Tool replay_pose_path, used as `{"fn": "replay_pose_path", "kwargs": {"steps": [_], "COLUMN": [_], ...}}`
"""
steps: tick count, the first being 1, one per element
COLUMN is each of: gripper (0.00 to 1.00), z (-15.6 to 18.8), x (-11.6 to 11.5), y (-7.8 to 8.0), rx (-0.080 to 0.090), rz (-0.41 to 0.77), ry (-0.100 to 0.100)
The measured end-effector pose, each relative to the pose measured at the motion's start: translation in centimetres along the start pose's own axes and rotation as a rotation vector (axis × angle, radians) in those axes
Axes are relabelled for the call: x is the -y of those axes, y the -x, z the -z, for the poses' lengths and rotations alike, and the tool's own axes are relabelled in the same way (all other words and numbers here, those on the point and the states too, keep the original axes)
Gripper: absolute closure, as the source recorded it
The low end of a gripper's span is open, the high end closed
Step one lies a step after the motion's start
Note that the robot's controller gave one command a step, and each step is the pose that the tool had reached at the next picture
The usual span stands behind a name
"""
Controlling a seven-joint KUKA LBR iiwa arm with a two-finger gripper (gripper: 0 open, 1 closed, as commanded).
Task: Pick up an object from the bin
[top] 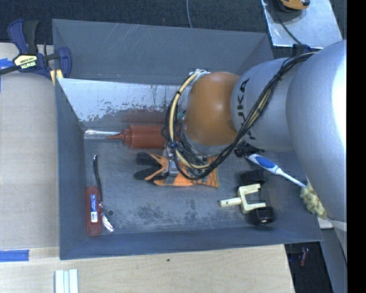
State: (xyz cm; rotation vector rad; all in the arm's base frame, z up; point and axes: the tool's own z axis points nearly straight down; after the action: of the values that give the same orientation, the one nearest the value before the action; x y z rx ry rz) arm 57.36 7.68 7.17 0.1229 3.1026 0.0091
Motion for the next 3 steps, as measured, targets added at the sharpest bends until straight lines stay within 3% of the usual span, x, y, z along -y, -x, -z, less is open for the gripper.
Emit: {"fn": "replay_pose_path", "kwargs": {"steps": [1,2,3], "gripper": [1.00,1.00,1.00], "z": [0.0,7.2,12.1], "x": [0.0,-0.4,-3.5], "y": [0.0,-0.4,0.3], "rx": [0.000,-0.004,0.001], "rz": [0.000,0.009,0.011], "ry": [0.000,-0.001,0.002]}}
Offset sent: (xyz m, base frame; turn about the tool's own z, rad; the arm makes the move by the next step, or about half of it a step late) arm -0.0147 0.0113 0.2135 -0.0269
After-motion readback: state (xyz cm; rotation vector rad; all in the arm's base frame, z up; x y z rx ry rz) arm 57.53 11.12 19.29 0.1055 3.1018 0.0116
